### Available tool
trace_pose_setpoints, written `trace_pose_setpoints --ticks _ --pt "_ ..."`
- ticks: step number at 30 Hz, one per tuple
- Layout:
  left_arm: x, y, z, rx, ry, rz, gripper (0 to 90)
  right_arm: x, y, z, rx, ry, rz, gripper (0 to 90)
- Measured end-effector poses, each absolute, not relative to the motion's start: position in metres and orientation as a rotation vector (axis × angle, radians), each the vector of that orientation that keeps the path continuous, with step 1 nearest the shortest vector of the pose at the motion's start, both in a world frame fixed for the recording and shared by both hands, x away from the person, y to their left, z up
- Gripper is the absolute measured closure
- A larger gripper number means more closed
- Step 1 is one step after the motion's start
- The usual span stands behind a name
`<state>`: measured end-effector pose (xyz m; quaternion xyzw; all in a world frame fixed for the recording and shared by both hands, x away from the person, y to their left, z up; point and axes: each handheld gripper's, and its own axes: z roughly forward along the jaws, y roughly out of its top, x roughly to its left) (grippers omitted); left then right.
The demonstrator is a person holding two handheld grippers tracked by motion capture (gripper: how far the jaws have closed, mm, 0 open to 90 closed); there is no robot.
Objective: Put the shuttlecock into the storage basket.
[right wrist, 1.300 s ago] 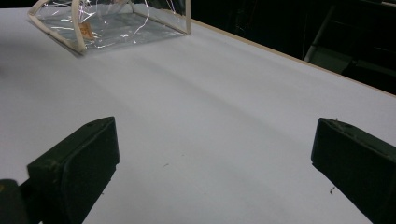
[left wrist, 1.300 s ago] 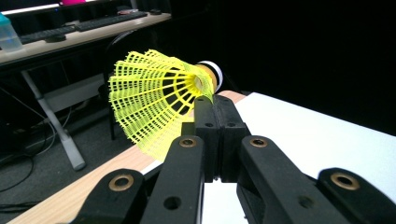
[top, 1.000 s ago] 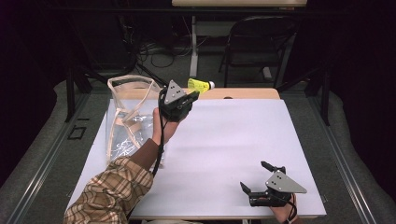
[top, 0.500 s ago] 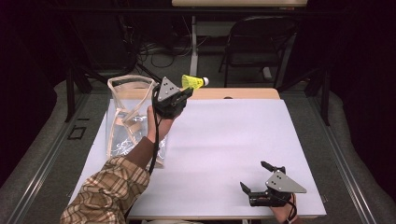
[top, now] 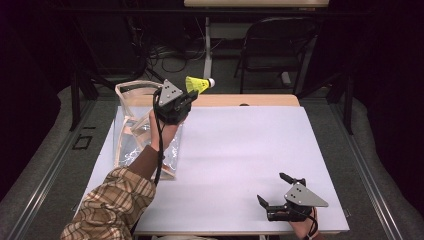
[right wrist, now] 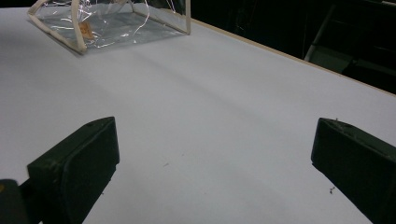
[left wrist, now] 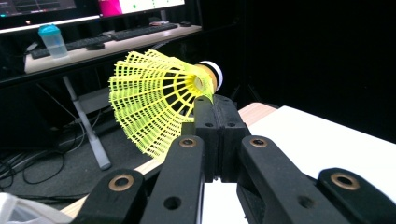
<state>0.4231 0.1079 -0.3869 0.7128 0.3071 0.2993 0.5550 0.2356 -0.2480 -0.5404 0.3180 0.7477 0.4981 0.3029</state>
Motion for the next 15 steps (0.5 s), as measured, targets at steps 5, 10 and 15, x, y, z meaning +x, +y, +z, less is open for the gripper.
trace_pose_setpoints --ticks 5,10,15 --pt "0.423 0.115 -0.384 1.673 0.736 0.724 90.0 0.236 -0.248 -0.541 0.843 1.982 1.319 0.4" --pt "0.423 0.123 -0.382 1.661 0.747 0.735 90.0 0.236 -0.248 -0.541 0.845 1.982 1.319 0.4" --pt "0.423 0.129 -0.380 1.652 0.754 0.747 90.0 0.236 -0.248 -0.541 0.841 1.984 1.318 0.4"
